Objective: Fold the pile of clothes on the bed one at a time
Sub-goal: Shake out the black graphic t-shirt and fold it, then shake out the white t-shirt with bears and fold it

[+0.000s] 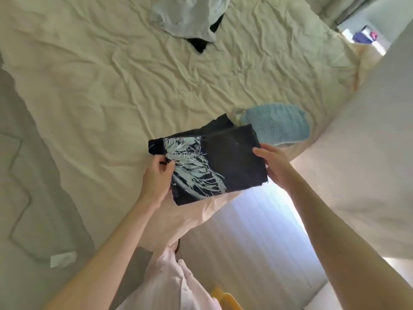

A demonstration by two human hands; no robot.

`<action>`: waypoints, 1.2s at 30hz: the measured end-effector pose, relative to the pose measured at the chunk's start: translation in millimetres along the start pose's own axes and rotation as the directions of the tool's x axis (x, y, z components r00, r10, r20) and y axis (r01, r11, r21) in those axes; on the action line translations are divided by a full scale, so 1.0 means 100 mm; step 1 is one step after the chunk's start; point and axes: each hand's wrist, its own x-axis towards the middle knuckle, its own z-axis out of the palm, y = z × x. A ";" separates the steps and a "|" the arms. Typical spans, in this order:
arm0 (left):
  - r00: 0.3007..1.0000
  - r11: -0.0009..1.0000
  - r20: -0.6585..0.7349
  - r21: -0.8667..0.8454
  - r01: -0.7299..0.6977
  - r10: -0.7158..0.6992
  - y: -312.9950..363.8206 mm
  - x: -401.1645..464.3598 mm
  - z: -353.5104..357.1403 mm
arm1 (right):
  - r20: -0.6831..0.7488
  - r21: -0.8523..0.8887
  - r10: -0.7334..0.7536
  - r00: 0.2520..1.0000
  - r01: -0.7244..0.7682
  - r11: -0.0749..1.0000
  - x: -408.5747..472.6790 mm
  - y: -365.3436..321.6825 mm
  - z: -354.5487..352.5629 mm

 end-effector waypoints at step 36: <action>0.819 0.506 -0.290 0.863 -0.001 0.495 0.39 -1.78 -1.91 | 0.728 -0.543 -0.535 0.428 0.837 -0.070 -1.47 -1.09 1.79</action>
